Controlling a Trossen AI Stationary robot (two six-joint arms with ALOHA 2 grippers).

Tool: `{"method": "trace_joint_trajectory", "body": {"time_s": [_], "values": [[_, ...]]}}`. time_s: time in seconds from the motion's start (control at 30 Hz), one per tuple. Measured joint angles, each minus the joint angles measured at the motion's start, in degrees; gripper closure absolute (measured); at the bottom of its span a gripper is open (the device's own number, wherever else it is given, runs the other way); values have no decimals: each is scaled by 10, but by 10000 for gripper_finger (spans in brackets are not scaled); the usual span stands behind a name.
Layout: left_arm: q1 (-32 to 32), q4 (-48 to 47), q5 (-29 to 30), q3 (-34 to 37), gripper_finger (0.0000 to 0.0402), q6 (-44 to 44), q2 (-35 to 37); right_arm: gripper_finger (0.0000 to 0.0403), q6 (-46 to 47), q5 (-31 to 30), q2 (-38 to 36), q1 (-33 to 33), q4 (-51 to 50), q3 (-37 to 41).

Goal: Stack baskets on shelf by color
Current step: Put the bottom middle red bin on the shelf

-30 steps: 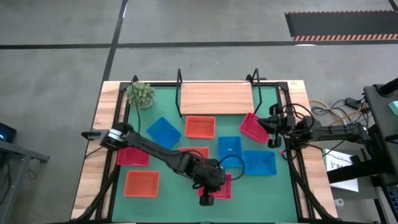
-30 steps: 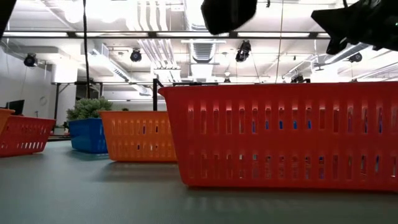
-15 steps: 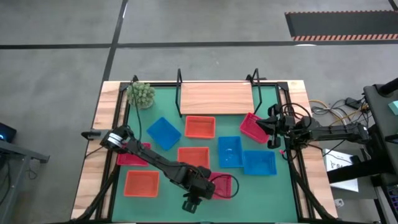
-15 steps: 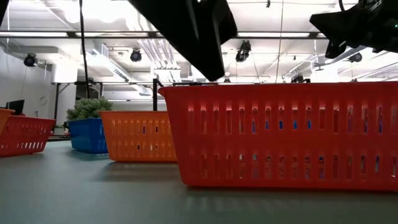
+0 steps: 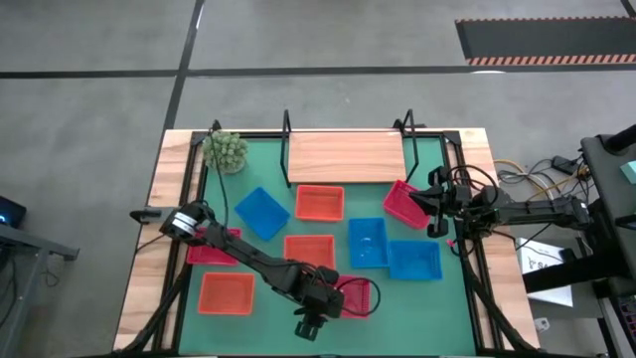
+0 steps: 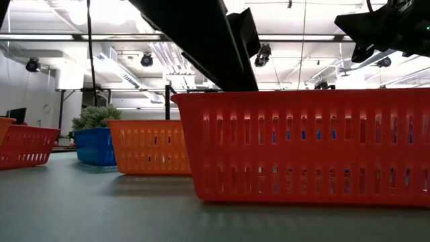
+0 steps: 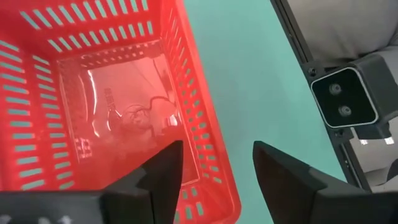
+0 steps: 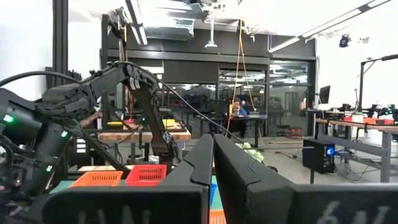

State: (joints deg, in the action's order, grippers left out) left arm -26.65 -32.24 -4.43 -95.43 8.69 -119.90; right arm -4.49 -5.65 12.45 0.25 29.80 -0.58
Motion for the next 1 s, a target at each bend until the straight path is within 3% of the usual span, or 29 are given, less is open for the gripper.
{"method": "trace_joint_trajectory", "body": {"time_s": [0.23, 0.6, 0.87, 1.0], "values": [[0, 12, 0, 14, 277, 15, 0, 394, 0, 0, 0, 0, 0, 0], [-1, 31, -2, 23, 392, 32, 0, 394, 0, 0, 0, 0, 0, 0], [-5, 10, 1, -9, 399, 47, 13, 394, 0, 0, 0, 0, -3, 0], [-5, -23, 45, -45, 400, 52, 50, 394, 0, 0, 0, 0, -9, 0]]}}
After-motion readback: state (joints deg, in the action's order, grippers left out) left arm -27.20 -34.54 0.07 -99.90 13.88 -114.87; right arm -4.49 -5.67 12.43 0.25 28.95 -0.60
